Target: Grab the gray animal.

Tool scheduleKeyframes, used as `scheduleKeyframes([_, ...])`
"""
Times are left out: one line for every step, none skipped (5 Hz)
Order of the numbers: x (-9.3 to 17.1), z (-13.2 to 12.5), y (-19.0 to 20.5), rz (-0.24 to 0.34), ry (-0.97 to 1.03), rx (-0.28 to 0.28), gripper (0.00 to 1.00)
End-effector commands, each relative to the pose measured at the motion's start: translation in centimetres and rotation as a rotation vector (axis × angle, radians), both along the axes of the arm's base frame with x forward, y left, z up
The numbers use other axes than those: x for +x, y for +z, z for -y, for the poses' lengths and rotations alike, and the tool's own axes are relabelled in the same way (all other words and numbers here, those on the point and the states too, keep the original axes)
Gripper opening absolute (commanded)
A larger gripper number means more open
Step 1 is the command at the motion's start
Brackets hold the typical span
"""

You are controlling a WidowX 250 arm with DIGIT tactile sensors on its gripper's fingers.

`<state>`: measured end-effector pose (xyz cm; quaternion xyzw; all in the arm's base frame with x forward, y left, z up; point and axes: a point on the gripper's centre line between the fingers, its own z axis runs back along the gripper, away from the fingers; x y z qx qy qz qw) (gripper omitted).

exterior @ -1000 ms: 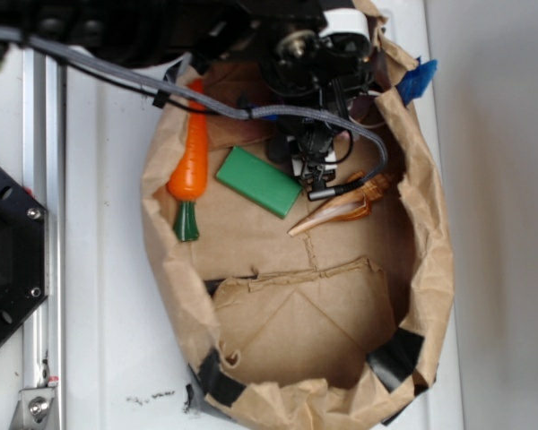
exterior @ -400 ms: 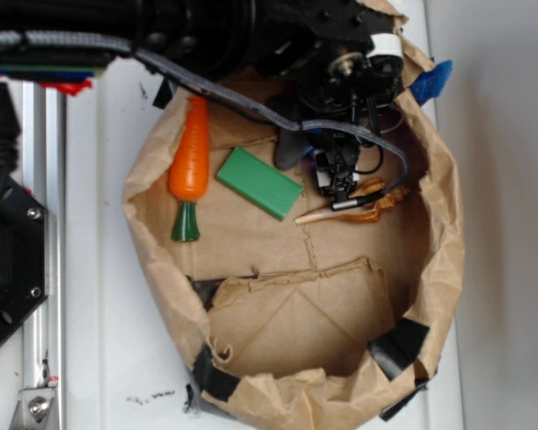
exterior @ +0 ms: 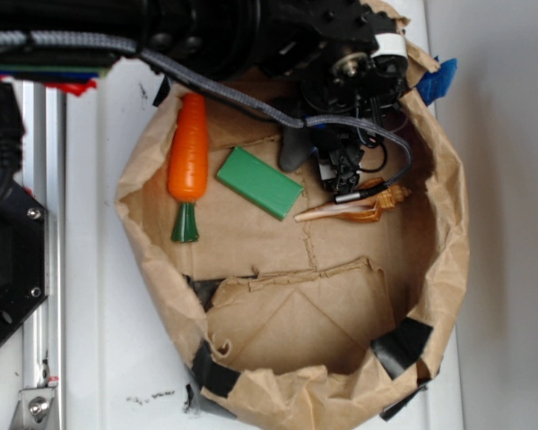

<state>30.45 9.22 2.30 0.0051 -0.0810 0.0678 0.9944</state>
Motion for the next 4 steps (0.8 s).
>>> scheduleKeyframes([-1.4, 1.5, 7.9, 0.124, 0.008, -0.054, 0.0])
scheduleKeyframes([-2.5, 4.0, 12.1, 0.181, 0.008, -0.133, 0.0])
scheduleKeyframes([-2.7, 6.6, 14.8, 0.159, 0.018, -0.2, 0.0])
scheduleKeyframes([-3.0, 7.9, 15.4, 0.088, 0.022, -0.218, 0.0])
